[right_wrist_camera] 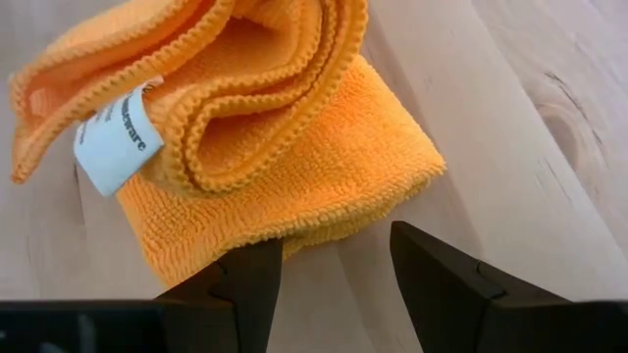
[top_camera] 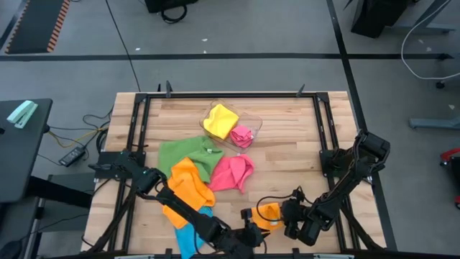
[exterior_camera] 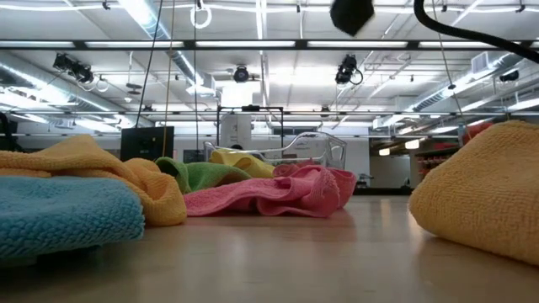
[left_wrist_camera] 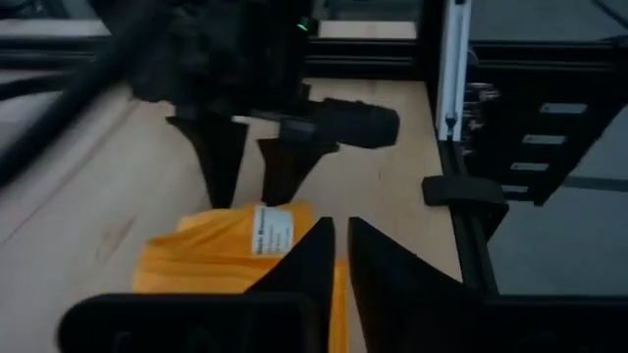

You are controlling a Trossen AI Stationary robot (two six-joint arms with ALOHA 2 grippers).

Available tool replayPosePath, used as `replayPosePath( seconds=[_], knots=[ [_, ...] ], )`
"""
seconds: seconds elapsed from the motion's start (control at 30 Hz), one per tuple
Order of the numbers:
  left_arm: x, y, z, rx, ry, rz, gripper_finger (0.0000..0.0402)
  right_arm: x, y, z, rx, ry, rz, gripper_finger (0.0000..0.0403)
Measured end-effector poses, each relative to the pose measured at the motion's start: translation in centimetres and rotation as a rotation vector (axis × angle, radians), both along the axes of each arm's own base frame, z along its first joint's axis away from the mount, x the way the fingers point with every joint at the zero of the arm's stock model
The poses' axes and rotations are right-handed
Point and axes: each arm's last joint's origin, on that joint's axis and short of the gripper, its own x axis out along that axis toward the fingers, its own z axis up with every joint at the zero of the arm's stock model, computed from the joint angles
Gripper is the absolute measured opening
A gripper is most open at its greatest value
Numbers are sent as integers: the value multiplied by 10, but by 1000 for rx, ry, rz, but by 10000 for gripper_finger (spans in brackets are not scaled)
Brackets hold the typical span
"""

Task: Fold microfiber towels
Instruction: Fold the right orange microfiber cloth

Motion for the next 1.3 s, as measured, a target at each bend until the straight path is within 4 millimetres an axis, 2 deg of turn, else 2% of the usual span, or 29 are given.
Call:
replayPosePath(
  seconds=[0.13, 0.23, 0.53, 0.87, 1.03, 1.2, 1.3],
  knots=[
    [-2, -3, 11, -40, 56, 38, 73, 0, 0, 0, -3, -1, 2, 200],
    [-5, -4, 10, -64, 79, 59, 81, 0, 0, 0, -8, -9, -1, 200],
    [-12, -14, 4, -65, 75, 64, 82, 0, 0, 0, -8, -12, -4, 200],
    [-7, -16, 10, -133, -1, 66, 72, 0, 0, 0, -9, -12, -2, 200],
    [-7, -29, 16, -121, -98, -3, 68, 0, 0, 0, -11, -15, -3, 200],
    [-7, -30, 10, -61, -82, -9, 68, 0, 0, 1, -9, -16, -5, 200],
    [-1, -22, -4, 8, -33, 8, 69, 0, 0, 1, -6, -17, -8, 200]
  ],
)
